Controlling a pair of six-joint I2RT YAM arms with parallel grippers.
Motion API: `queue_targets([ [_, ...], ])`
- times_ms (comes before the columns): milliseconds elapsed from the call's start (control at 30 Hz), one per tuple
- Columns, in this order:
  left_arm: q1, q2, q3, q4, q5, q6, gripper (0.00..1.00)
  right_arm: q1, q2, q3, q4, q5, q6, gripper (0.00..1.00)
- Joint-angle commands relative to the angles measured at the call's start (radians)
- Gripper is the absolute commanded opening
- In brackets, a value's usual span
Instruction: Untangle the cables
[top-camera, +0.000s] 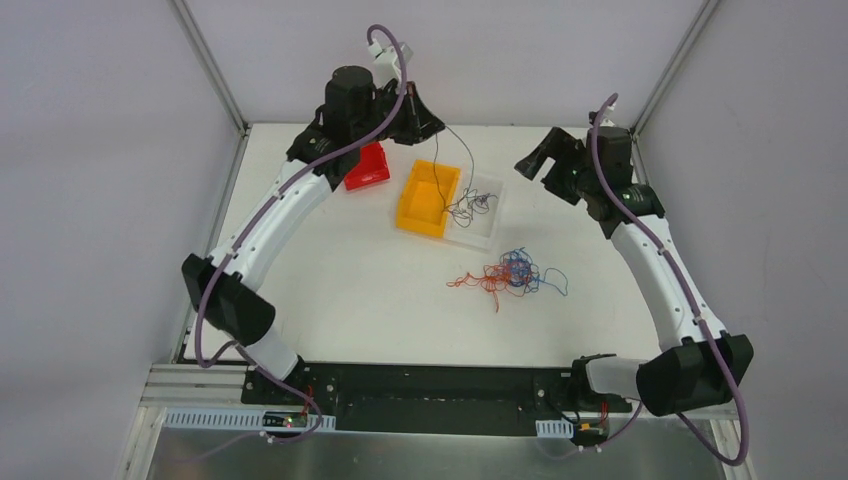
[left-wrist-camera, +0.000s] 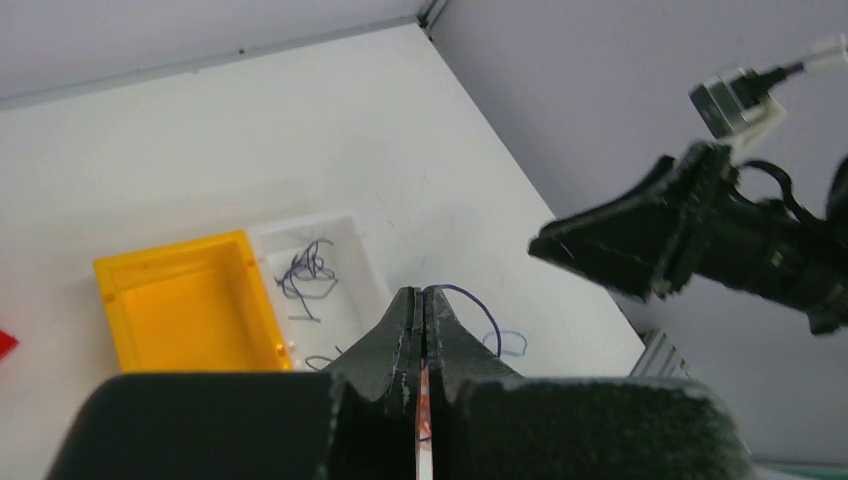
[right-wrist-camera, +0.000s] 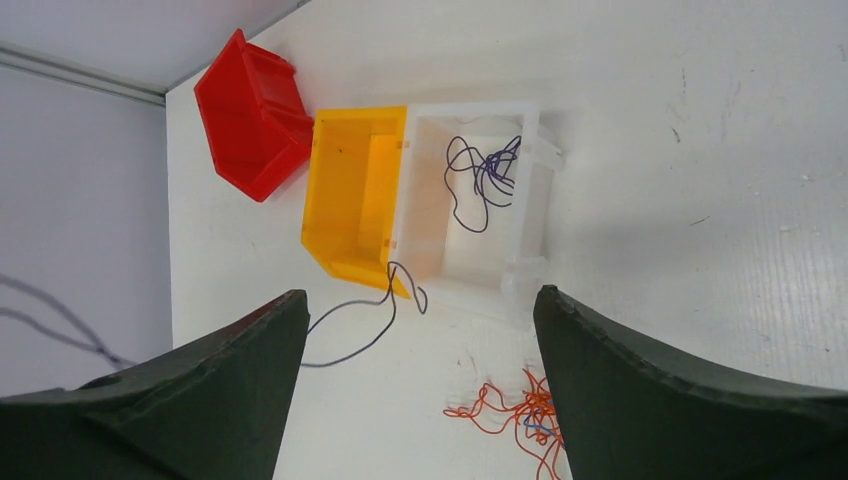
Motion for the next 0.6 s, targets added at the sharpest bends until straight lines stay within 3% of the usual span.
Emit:
queue_targets([
  [0, -0.010, 0.142, 0.171, 0.088, 0.014, -0.019, 0.00, -0.020, -0.083, -0.031, 0.046, 0.023, -0.007, 0.87],
  [233, -0.008, 0.403, 0.346, 0.090, -0.020, -0.009, 0.00, -0.033, -0.149, -0.095, 0.053, 0.064, 0.010, 0.87],
  [567, -0.031, 0.545, 0.272, 0.091, 0.003, -0.065, 0.00, -0.057, -0.230, -0.196, 0.063, 0.155, 0.019, 0.87],
])
